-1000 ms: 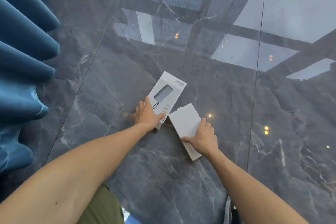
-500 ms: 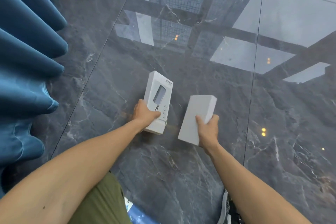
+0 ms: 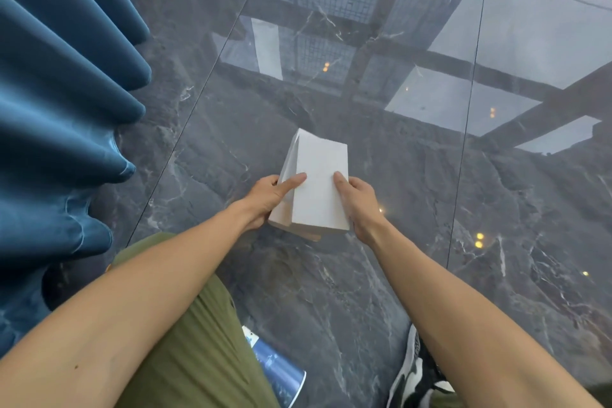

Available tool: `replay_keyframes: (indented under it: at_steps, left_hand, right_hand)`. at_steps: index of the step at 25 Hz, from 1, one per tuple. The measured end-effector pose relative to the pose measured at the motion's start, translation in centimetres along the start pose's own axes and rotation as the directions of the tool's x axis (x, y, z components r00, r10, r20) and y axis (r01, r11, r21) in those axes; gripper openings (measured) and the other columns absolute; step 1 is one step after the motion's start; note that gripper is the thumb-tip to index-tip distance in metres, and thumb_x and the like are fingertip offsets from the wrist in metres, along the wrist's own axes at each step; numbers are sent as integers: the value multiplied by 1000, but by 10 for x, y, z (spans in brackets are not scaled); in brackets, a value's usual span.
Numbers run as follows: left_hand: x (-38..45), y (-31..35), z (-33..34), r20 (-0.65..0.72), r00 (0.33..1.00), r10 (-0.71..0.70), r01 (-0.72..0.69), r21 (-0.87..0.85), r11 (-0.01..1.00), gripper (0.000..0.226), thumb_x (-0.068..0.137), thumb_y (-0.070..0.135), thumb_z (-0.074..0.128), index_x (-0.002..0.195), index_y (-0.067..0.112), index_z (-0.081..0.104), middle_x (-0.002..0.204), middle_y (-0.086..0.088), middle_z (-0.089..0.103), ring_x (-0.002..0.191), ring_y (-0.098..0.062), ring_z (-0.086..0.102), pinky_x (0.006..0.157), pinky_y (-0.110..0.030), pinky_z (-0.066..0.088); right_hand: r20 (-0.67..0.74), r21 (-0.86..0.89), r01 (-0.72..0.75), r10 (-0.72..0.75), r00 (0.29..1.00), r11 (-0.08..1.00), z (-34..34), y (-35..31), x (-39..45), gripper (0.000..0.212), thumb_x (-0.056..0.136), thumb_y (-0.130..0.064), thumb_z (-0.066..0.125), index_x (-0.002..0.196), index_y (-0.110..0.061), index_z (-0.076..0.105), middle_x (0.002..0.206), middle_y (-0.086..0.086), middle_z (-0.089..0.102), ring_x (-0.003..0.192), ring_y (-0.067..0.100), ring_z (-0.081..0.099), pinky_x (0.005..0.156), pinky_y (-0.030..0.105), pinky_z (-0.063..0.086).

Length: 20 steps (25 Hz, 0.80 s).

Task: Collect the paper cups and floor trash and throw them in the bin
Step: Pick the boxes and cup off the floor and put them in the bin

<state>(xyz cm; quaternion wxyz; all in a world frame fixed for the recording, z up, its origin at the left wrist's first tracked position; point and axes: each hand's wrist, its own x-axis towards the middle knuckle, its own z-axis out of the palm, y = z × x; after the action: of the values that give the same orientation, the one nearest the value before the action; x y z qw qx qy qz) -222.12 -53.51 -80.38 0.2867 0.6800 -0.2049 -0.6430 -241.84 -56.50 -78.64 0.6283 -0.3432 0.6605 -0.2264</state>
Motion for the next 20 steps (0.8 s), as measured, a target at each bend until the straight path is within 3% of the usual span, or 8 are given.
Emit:
replay_keyframes:
  at_steps: [4, 7, 9, 11, 13, 15, 18, 20]
  left_hand:
    - [-4, -1, -6, 37, 999, -16, 17, -36, 999, 100, 53, 47, 97, 134, 5, 57, 120, -12, 77, 106, -30, 77, 84, -43, 63]
    - [-3, 0, -7, -20, 999, 29, -29, -47, 998, 89, 58, 43, 93, 129, 3, 57, 120, -13, 75, 102, -28, 76, 77, -39, 62]
    - [-3, 4, -4, -111, 992, 52, -65, -114, 991, 77, 66, 34, 92, 126, 7, 53, 121, -11, 72, 102, -27, 73, 83, -43, 62]
    - [-2, 6, -3, -129, 988, 90, -106, -127, 986, 70, 73, 23, 91, 127, 7, 50, 119, -9, 69, 95, -22, 72, 74, -35, 61]
    - [-2, 5, 0, -113, 988, 104, -115, -91, 989, 66, 79, 15, 89, 130, 5, 48, 116, -8, 67, 88, -17, 70, 61, -24, 57]
    - [-6, 5, 2, -120, 986, 118, -129, -88, 988, 64, 80, 14, 88, 128, 5, 47, 111, -5, 66, 85, -14, 69, 56, -20, 55]
    - [-8, 8, 1, -146, 982, 118, -137, -129, 982, 60, 81, 15, 87, 124, 8, 46, 107, -2, 65, 87, -14, 68, 60, -21, 55]
    - [-10, 11, 3, -144, 983, 114, -134, -132, 982, 59, 82, 16, 87, 124, 9, 46, 106, -1, 64, 87, -14, 68, 59, -20, 55]
  right_hand:
    - [34, -88, 14, -11, 999, 996, 5, 18, -1, 39, 91, -50, 66, 97, -13, 75, 107, 9, 79, 101, 35, 74, 86, 48, 59]
    - [-56, -56, 2, -5, 998, 998, 13, 32, -6, 35, 96, -43, 55, 77, -14, 62, 83, 9, 67, 75, 27, 59, 69, 41, 50]
    - [-122, -34, -55, 50, 991, 998, 20, 55, -20, 24, 97, -26, 47, 81, -13, 58, 80, 12, 59, 76, 25, 53, 66, 36, 46]
    - [-11, -231, -80, 80, 997, 970, 28, 90, -39, 26, 95, -27, 50, 84, -6, 60, 79, 13, 64, 73, 29, 59, 64, 41, 52]
    - [141, -490, 15, 62, 988, 871, 36, 119, -59, 34, 89, -43, 57, 90, -10, 66, 84, 9, 73, 78, 28, 69, 77, 49, 59]
    - [253, -627, 90, 93, 963, 774, 45, 131, -76, 43, 84, -58, 63, 99, -19, 67, 96, 2, 74, 89, 22, 70, 84, 41, 57]
    - [515, -769, 327, 230, 825, 549, 59, 144, -97, 79, 71, -70, 76, 126, -18, 56, 123, 5, 63, 110, 24, 60, 94, 40, 51]
    - [595, -797, 501, 299, 746, 338, 66, 156, -108, 95, 65, -71, 81, 133, -13, 48, 133, 9, 54, 121, 29, 51, 102, 44, 47]
